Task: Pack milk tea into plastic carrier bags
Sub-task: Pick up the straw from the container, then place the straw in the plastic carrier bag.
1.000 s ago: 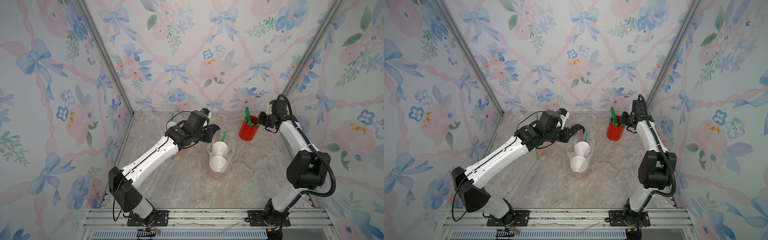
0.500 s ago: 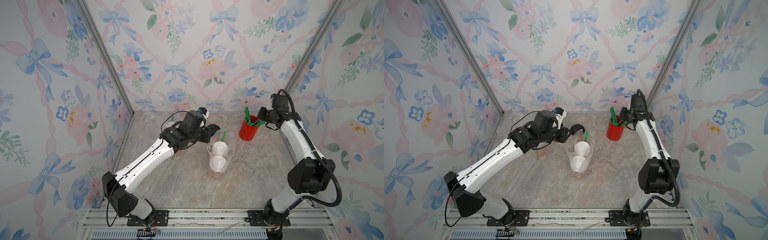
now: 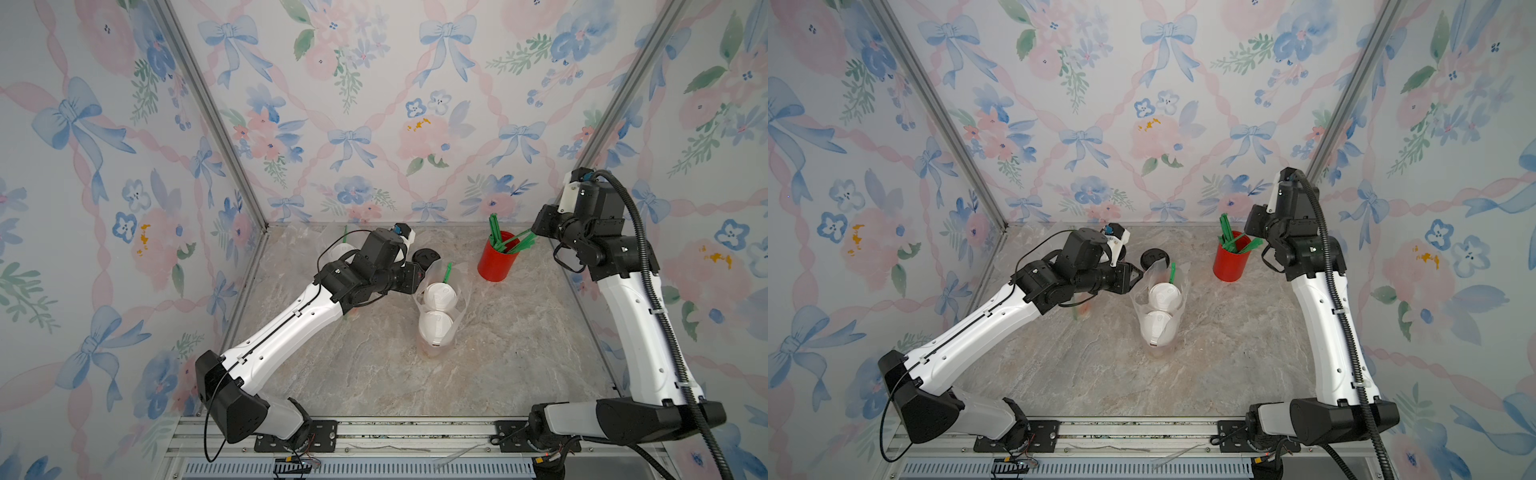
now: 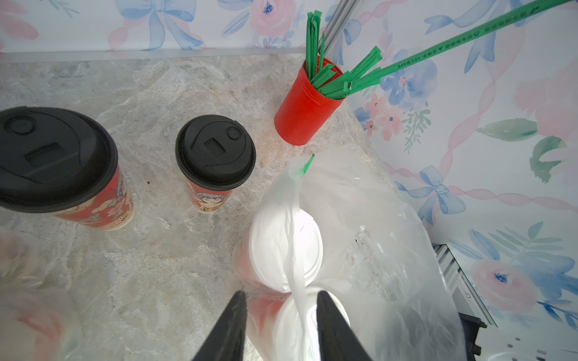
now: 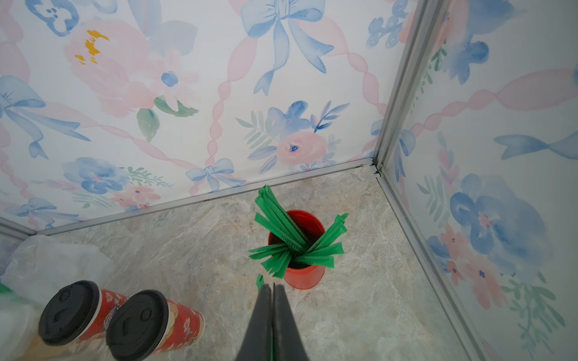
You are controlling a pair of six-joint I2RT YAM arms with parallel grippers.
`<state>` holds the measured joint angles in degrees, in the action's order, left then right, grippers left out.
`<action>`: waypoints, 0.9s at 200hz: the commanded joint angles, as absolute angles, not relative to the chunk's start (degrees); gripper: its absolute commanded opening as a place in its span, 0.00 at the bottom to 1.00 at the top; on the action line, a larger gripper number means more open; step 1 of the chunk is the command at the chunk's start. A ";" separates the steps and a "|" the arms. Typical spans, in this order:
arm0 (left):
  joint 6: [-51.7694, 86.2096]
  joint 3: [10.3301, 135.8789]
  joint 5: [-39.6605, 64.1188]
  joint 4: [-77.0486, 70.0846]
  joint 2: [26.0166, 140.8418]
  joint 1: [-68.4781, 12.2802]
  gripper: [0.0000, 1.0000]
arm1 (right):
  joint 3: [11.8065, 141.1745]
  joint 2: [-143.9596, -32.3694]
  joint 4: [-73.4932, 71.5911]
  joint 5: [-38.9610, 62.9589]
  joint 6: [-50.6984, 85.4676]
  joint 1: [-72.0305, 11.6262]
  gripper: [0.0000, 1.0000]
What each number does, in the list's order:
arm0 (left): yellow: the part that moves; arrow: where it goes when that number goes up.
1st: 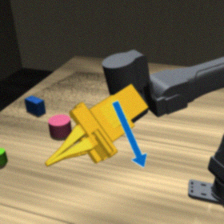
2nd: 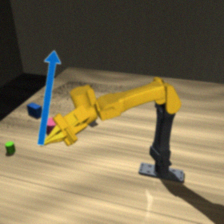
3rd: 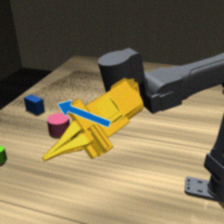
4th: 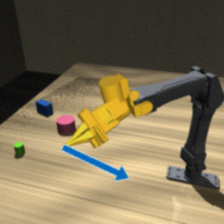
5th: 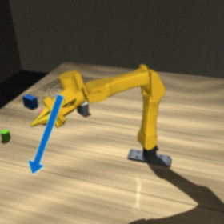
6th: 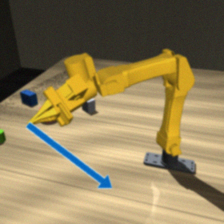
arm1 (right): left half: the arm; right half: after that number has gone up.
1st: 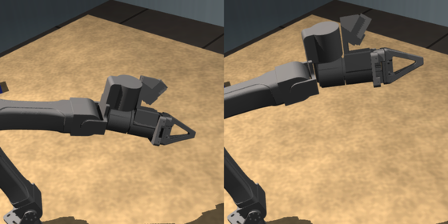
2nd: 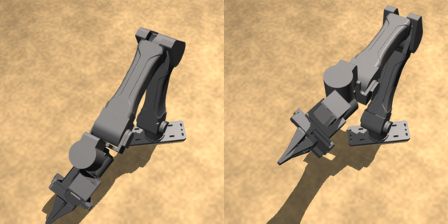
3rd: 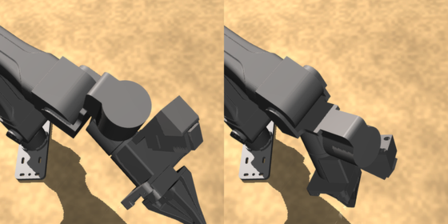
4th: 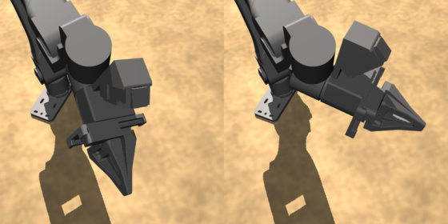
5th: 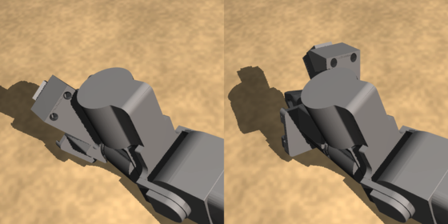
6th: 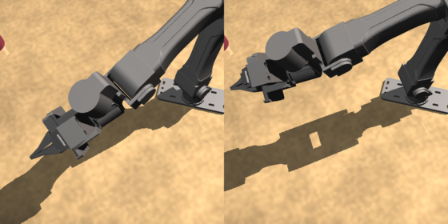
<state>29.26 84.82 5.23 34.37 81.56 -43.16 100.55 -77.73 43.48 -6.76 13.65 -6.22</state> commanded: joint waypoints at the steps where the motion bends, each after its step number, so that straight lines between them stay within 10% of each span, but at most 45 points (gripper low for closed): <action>1: 30.48 83.63 6.20 34.26 79.70 -44.40 0.41 | 103.71 -74.06 49.53 -7.69 12.76 -9.71 0.05; 180: 34.64 76.73 8.07 41.31 73.39 -49.91 0.35 | 120.67 -78.03 77.59 -0.13 12.56 -46.37 0.05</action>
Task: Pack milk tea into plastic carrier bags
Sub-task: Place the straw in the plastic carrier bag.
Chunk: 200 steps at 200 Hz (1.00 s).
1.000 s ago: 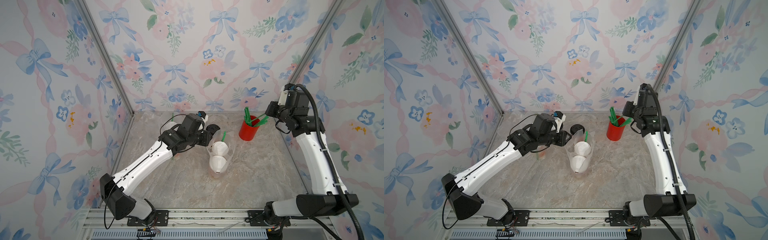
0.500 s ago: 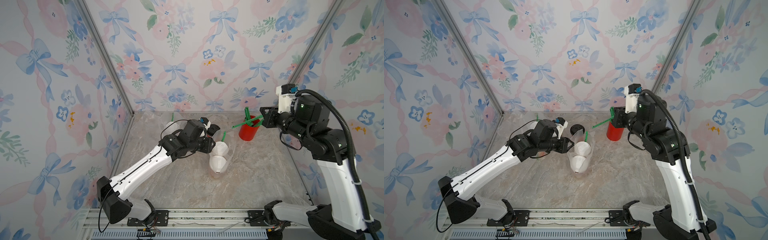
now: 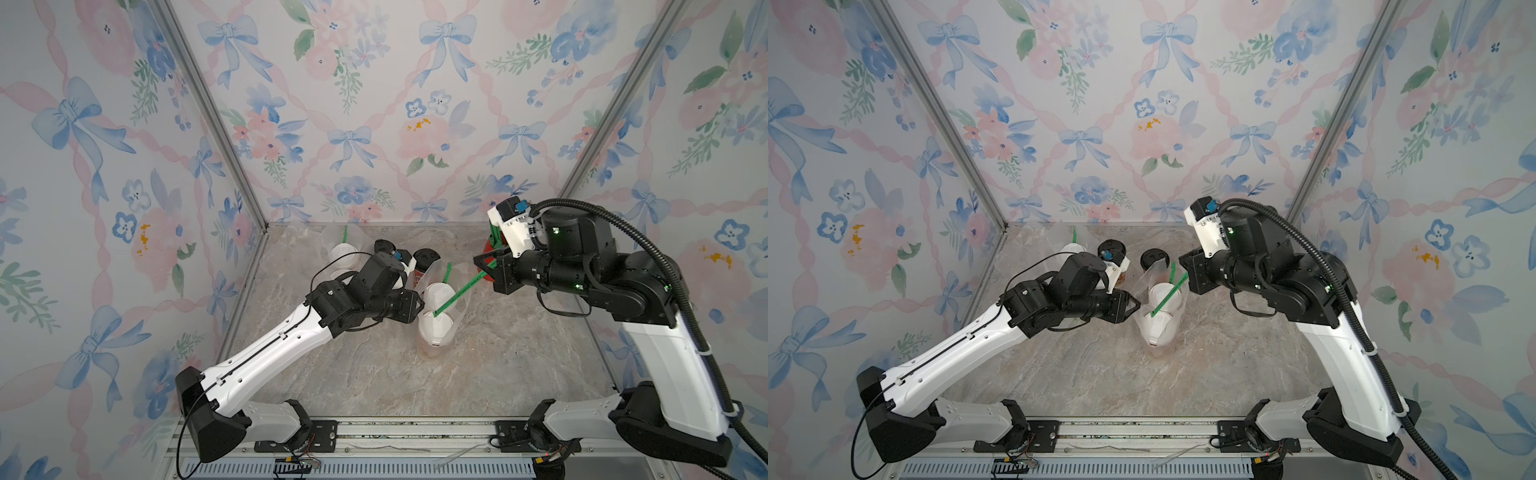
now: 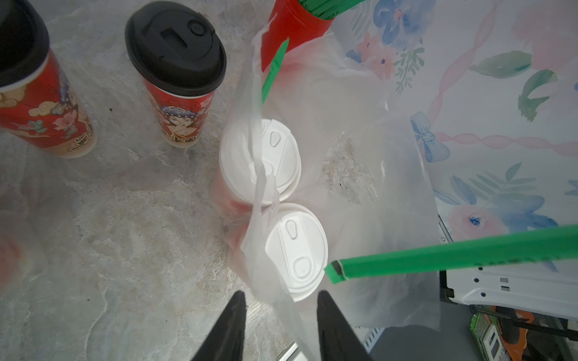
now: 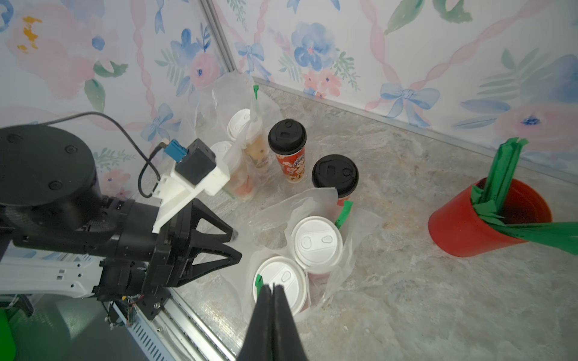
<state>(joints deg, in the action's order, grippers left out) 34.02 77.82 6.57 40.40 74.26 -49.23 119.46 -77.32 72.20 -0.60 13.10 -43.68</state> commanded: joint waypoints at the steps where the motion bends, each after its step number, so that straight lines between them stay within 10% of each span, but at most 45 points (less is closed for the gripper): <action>1: 34.68 76.73 8.21 41.31 73.39 -49.96 0.34 | 120.59 -78.13 77.64 -0.11 12.57 -46.52 0.05; 84: 33.77 77.38 11.76 41.04 74.45 -50.34 0.04 | 115.53 -78.83 76.06 -1.01 13.45 -50.08 0.06; 200: 33.81 78.72 12.45 40.91 75.41 -50.45 0.00 | 108.93 -82.18 72.40 -6.02 11.20 -55.22 0.06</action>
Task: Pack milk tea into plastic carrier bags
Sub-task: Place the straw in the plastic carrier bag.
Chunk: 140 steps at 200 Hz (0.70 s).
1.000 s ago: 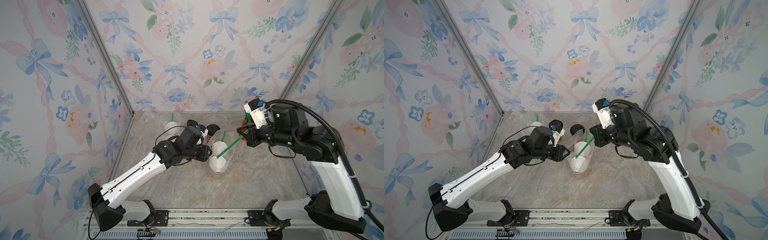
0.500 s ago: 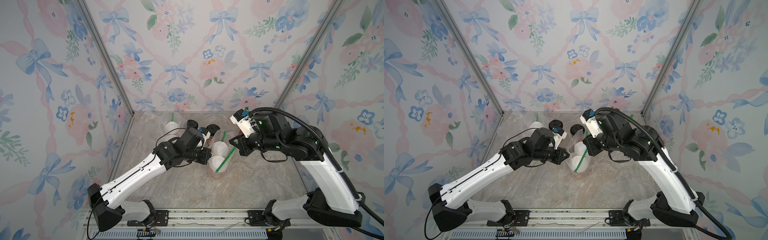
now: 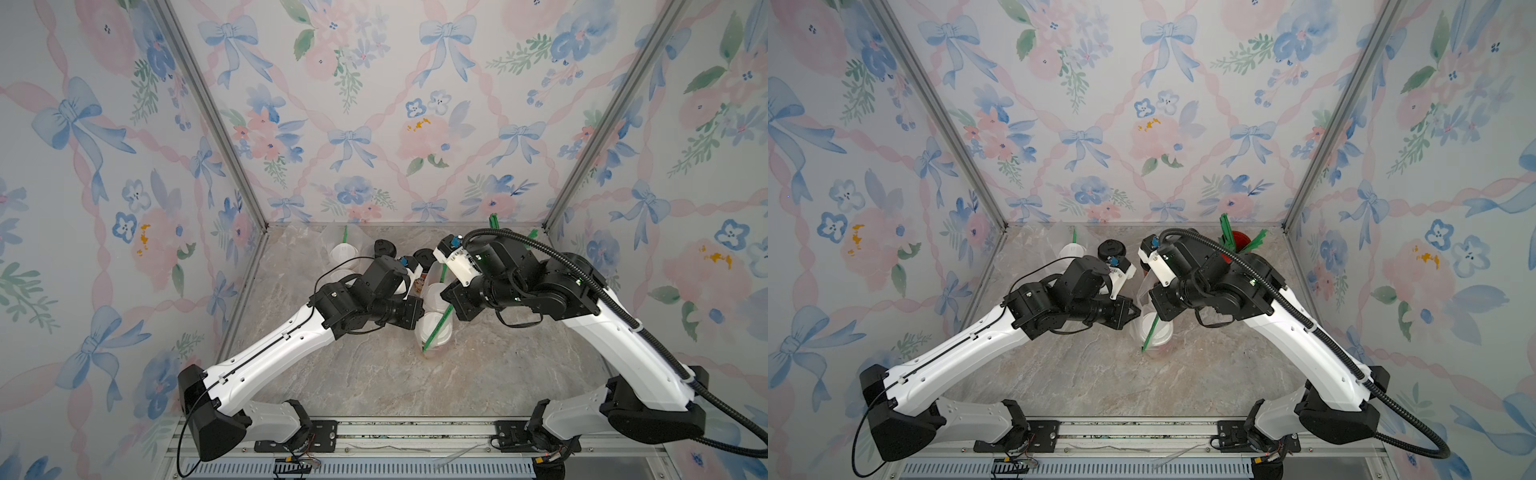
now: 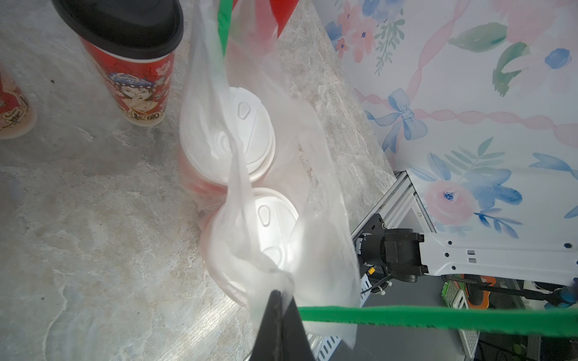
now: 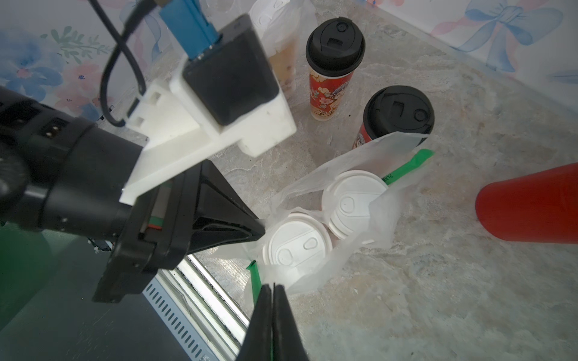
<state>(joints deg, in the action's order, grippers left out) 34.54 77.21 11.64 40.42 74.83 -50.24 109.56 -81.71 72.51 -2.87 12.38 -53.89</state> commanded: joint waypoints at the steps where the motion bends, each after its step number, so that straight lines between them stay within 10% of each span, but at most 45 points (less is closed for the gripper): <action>1: 33.78 78.74 12.46 40.93 75.41 -50.45 0.00 | 109.04 -82.22 72.41 -6.13 11.18 -55.25 0.06; 140: 34.02 79.67 11.79 40.96 75.15 -50.45 0.00 | 110.59 -78.48 67.87 -5.39 12.21 -55.34 0.03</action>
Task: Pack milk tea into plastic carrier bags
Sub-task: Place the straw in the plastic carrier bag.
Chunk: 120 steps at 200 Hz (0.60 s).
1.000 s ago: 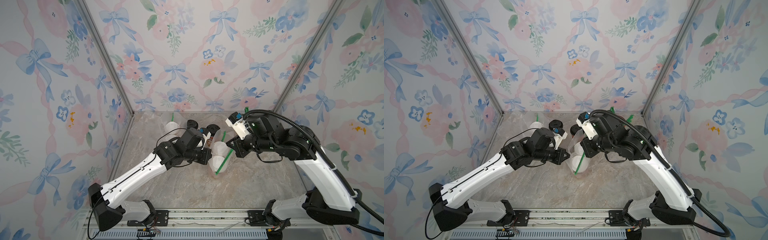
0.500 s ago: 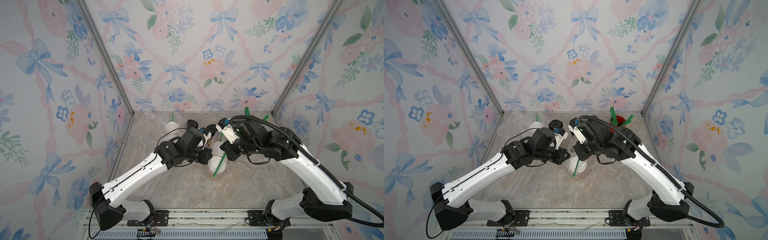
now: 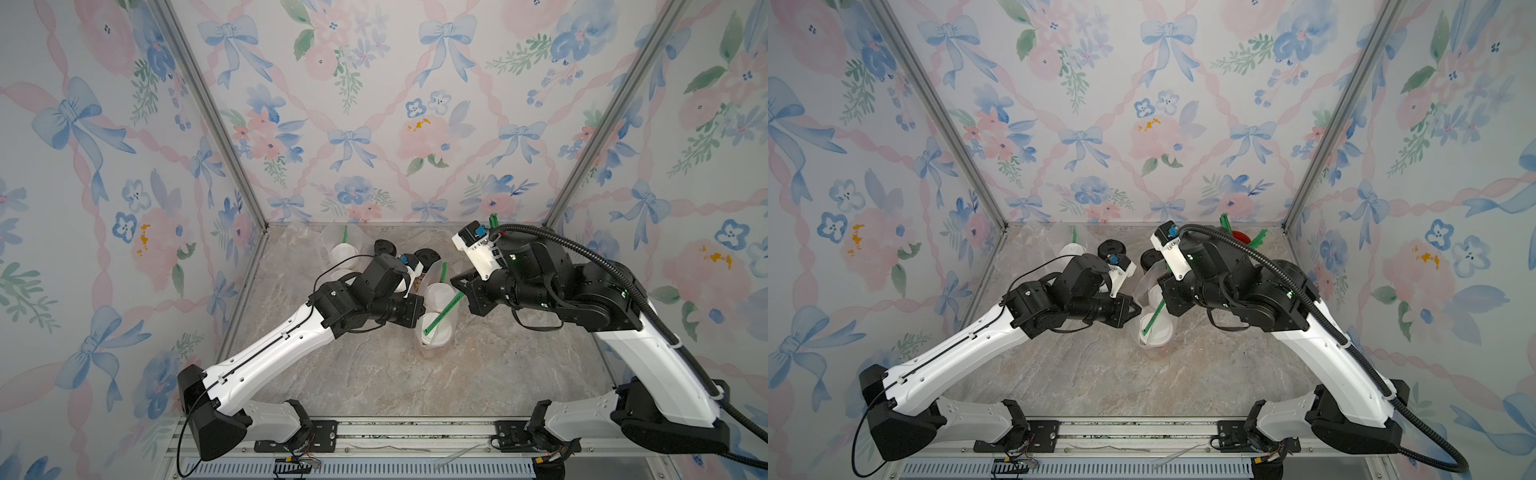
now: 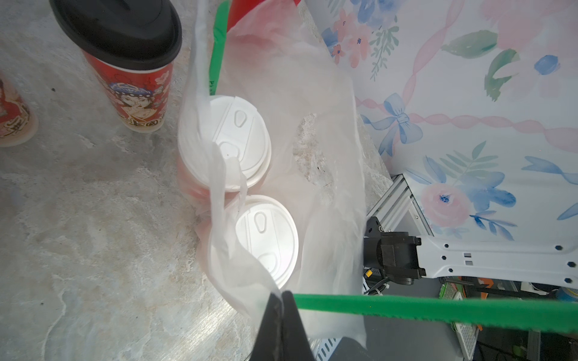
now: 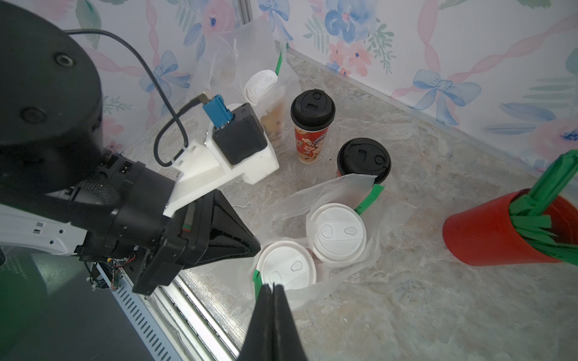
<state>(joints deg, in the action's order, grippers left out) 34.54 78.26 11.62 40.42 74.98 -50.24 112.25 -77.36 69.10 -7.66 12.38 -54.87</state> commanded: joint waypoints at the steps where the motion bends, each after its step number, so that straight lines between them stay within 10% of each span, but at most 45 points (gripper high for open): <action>1: 33.97 79.70 11.83 40.91 75.15 -50.45 0.00 | 110.58 -78.53 67.86 -5.29 12.21 -55.36 0.03; 120: 34.31 79.63 11.26 40.67 75.04 -50.45 0.00 | 89.36 -77.96 55.48 0.29 10.64 -58.65 0.08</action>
